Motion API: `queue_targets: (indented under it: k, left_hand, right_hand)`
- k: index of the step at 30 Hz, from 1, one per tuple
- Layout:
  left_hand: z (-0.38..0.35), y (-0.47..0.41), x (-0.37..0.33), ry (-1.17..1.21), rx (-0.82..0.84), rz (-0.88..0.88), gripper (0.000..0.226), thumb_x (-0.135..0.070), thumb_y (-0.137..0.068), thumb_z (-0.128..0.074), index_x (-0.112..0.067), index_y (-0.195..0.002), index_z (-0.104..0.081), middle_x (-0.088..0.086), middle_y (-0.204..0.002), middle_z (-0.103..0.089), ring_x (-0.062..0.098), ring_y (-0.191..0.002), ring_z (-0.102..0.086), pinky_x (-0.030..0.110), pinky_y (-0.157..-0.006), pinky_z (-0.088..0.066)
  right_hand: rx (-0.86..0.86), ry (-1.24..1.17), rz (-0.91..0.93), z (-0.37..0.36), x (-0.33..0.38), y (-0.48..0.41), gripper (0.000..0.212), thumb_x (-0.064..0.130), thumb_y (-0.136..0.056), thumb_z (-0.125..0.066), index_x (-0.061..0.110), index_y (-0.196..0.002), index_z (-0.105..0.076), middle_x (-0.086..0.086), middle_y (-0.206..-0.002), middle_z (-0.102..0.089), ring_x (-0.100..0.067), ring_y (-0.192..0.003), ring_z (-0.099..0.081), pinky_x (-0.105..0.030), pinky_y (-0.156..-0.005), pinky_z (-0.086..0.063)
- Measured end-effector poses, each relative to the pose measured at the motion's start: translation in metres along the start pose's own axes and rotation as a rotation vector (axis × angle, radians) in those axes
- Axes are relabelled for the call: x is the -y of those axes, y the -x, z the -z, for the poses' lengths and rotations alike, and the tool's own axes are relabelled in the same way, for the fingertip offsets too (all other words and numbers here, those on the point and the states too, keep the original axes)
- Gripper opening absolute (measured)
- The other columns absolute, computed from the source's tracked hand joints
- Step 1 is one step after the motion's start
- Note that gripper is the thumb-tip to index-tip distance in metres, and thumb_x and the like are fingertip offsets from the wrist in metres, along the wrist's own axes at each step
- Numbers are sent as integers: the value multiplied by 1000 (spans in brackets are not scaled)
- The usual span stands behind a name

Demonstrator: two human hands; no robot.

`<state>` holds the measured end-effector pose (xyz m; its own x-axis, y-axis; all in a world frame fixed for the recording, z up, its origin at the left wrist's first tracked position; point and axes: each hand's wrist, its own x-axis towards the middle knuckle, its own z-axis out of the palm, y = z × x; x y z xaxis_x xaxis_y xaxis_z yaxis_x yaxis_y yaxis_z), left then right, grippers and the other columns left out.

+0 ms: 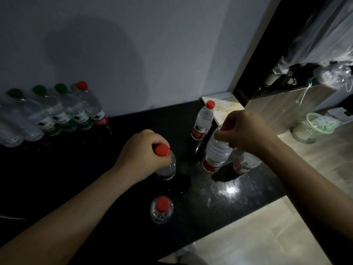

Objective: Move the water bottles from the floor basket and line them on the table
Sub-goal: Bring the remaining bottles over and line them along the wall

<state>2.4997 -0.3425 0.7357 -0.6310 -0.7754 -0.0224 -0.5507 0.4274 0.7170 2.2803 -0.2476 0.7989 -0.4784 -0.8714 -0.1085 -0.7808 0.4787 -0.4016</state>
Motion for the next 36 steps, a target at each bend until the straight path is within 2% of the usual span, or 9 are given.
queue_targets:
  k: [3,7,9,12,16,21,24,28,36]
  left_hand:
    - [23,4,20,-9,-52,6,22,-30,-61,-75,-32,-82,-70,-13,-90,-58,6,-80,-60,26,-75,-50]
    - [55,15,48,28,-129,44,22,-24,-63,-75,-32,-82,-70,-14,-89,-58,3,-81,-59,20,-73,-45]
    - [69,21,61,33,-142,63,21,-23,-64,-75,-31,-82,-70,-13,-89,-58,3,-81,-59,17,-71,-42]
    - [86,28,84,38,-166,121,21,-24,-65,-77,-31,-83,-70,-13,-88,-59,3,-82,-59,20,-72,-45]
    - [102,31,112,81,-213,204,22,-23,-62,-78,-31,-81,-71,-12,-86,-60,3,-80,-61,28,-75,-51]
    - [117,26,138,119,-299,303,23,-26,-64,-81,-32,-83,-70,-11,-91,-61,5,-85,-61,32,-79,-53]
    - [124,18,152,129,-313,353,24,-29,-65,-80,-33,-86,-69,-13,-92,-61,4,-86,-60,28,-77,-51]
    - [128,2,169,137,-348,398,23,-25,-65,-80,-34,-84,-69,-15,-91,-60,1,-83,-60,18,-72,-44]
    - [136,-25,198,160,-356,437,24,-23,-65,-82,-36,-82,-70,-15,-90,-59,2,-83,-61,19,-74,-46]
  right_hand:
    - [-16,-22,8,-4,28,-11,25,31,-78,-73,10,-89,-64,-8,-79,-68,-21,-72,-68,-41,-74,-59]
    - [-13,-72,-13,-17,63,-33,24,33,-77,-73,10,-79,-64,-8,-74,-70,-20,-66,-71,-42,-69,-61]
    - [0,-91,-1,-26,84,-46,25,34,-78,-72,10,-79,-64,-7,-72,-71,-18,-63,-71,-37,-63,-61]
    - [57,-118,-7,-39,116,-66,24,33,-81,-70,10,-80,-64,-4,-72,-70,-11,-60,-69,-20,-50,-52]
    - [116,-168,50,-64,149,-102,24,29,-81,-70,6,-81,-66,-5,-70,-70,-12,-57,-69,-22,-55,-56]
    - [124,-206,128,-98,187,-155,34,28,-75,-70,-5,-81,-69,-15,-69,-73,-25,-66,-73,-41,-72,-61]
    - [135,-232,137,-117,207,-186,32,25,-75,-68,-7,-76,-68,-15,-64,-72,-20,-57,-69,-33,-69,-59]
    - [147,-232,159,-140,235,-223,28,25,-76,-67,7,-55,-60,-10,-57,-69,-17,-53,-66,-21,-55,-51]
    - [173,-316,88,-176,262,-277,30,25,-78,-68,12,-52,-61,-14,-71,-74,-21,-67,-73,-34,-73,-60]
